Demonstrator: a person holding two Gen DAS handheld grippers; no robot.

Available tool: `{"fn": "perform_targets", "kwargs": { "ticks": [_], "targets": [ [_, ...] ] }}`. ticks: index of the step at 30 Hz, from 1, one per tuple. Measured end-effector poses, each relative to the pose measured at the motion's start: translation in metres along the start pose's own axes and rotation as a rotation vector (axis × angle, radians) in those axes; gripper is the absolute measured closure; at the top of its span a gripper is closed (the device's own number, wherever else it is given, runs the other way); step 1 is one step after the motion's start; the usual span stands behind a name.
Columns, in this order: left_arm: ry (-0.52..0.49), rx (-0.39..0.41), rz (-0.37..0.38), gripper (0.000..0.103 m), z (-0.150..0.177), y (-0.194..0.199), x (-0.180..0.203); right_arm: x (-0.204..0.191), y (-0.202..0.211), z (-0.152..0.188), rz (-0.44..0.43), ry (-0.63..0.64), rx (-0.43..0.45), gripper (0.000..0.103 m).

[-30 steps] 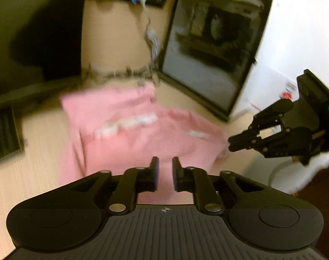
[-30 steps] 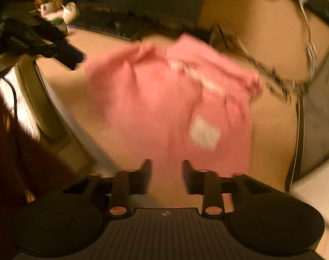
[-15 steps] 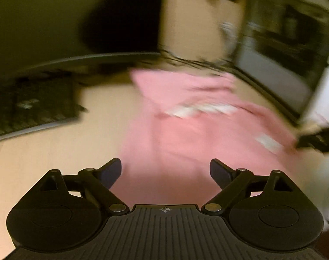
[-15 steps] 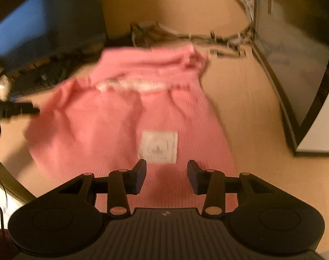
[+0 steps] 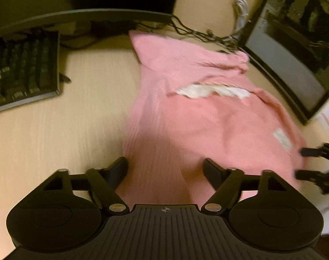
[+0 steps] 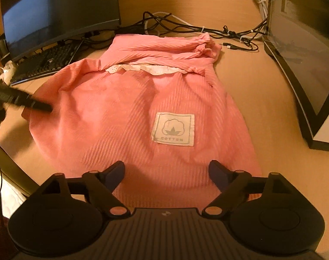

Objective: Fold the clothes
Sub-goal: 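Grasp the garment body with the left tool and fold it over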

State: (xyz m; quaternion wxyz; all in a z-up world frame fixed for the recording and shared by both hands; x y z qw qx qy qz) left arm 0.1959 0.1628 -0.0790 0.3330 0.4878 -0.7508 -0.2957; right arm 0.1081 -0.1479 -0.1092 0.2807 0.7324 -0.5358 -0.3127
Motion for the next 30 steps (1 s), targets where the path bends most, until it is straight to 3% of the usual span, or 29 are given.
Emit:
{"fn": "perform_targets", "kwargs": {
  "ticks": [3, 8, 10, 13, 15, 16, 17, 19, 20, 25, 30],
  "targets": [
    [-0.059, -0.057, 0.044, 0.025, 0.014, 0.013, 0.015, -0.001, 0.002, -0.005, 0.014, -0.023, -0.019, 0.016],
    [-0.206, -0.166, 0.103, 0.024, 0.041, 0.034, 0.044, -0.002, 0.021, -0.043, 0.029, -0.078, 0.09, 0.016],
    [-0.237, -0.128, 0.144, 0.02, 0.036, 0.052, 0.048, -0.004, 0.021, -0.063, 0.044, -0.1, 0.124, 0.016],
    [-0.196, 0.006, 0.198, 0.012, 0.005, 0.076, 0.037, -0.01, 0.004, -0.088, 0.064, -0.155, 0.132, 0.016],
    [-0.132, 0.076, 0.192, 0.012, -0.02, 0.072, 0.025, -0.018, -0.006, -0.101, 0.071, -0.137, 0.144, 0.026],
    [-0.096, 0.106, 0.188, 0.015, -0.033, 0.066, 0.018, -0.021, -0.011, -0.108, 0.083, -0.126, 0.137, 0.046],
    [-0.064, 0.121, 0.185, 0.017, -0.044, 0.058, 0.014, -0.023, -0.016, -0.116, 0.094, -0.118, 0.129, 0.059],
    [0.012, 0.135, 0.173, 0.033, -0.068, 0.041, 0.01, -0.021, -0.024, -0.135, 0.106, -0.111, 0.133, 0.059],
    [0.051, 0.142, 0.167, 0.034, -0.079, 0.033, 0.009, -0.019, -0.028, -0.145, 0.112, -0.103, 0.141, 0.059],
    [-0.001, 0.145, 0.094, 0.032, -0.117, 0.002, 0.033, -0.003, -0.066, -0.191, 0.085, -0.088, 0.162, 0.059],
    [0.027, 0.089, 0.037, 0.024, -0.137, -0.024, 0.04, 0.018, -0.121, -0.205, 0.071, -0.071, 0.106, 0.059]
  ]
}}
Point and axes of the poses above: each gripper's, at about its wrist camera, not at the fingertips, and y roughly against the way its jaws point, x to its right, z to its underside, the point moved 3 cm from there along -y, roughly the way its jaws point, and after that the axes turned 3 degrees about -y, right-handed, at the moved point
